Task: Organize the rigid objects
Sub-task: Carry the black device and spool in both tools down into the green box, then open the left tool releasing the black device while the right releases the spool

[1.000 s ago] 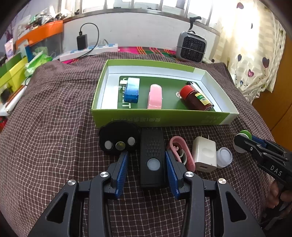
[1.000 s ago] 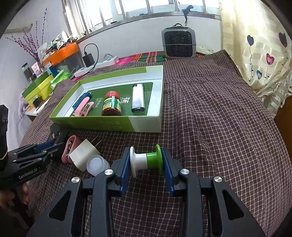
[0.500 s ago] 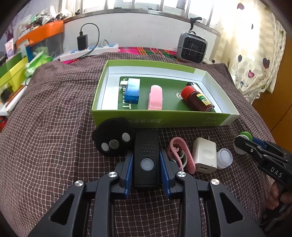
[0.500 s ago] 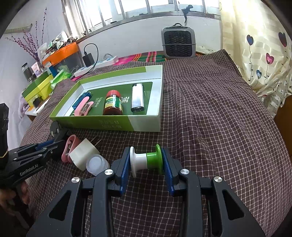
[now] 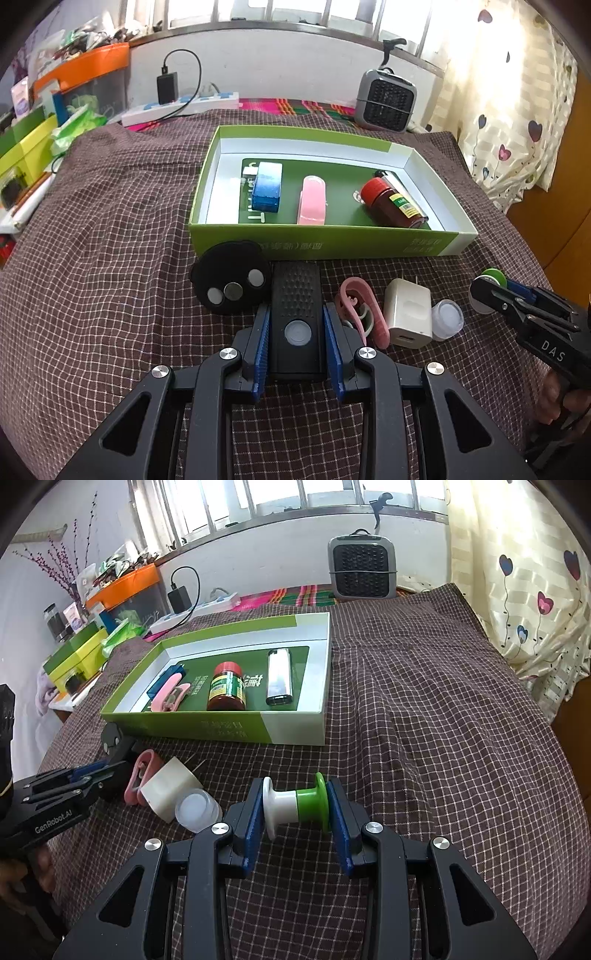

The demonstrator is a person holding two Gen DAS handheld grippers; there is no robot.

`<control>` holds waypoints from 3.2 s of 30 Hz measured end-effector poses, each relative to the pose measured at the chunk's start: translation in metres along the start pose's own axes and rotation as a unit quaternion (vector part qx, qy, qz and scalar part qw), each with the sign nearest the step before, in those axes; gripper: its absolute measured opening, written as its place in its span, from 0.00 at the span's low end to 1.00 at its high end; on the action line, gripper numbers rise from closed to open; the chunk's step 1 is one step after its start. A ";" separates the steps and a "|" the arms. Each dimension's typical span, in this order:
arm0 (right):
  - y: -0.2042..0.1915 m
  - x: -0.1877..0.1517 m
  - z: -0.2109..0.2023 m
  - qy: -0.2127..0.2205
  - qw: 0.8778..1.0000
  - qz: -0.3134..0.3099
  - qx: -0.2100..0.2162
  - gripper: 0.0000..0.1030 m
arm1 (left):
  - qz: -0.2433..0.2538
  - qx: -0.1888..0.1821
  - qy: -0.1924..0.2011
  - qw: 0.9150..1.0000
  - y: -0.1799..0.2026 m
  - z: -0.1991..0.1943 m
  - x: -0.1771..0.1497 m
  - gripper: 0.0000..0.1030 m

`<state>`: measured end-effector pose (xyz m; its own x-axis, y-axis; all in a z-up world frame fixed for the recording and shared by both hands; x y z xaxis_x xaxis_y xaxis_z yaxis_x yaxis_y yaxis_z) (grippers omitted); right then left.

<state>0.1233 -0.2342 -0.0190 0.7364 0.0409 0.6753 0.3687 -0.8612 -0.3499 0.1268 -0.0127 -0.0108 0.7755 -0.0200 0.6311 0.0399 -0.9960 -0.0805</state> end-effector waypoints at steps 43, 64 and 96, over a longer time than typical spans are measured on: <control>-0.033 0.080 0.014 0.029 0.998 -0.054 0.011 0.34 | -0.008 -0.031 0.047 0.998 -0.020 -0.008 0.090 0.25; -0.028 0.116 0.085 -0.012 0.998 -0.054 0.013 0.34 | -0.001 -0.042 0.014 0.999 -0.005 0.054 0.132 0.25; -0.025 0.117 0.119 -0.046 0.996 -0.074 0.012 0.34 | 0.023 -0.041 -0.011 0.999 0.015 0.088 0.136 0.25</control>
<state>0.2676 -0.1478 -0.0090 0.7217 0.2133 0.6586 0.4891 -0.8304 -0.2669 0.2883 -0.0223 0.0061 0.7895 -0.0649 0.6102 -0.0475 -0.9979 -0.0447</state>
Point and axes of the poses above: each gripper's, at about its wrist camera, not at the fingertips, and z roughly the way its jaws point, y to its right, x to its top, the point moved 3 cm from there along z, roughly the way its jaws point, and after that the axes turned 15 degrees about x, right-handed, at the moved point
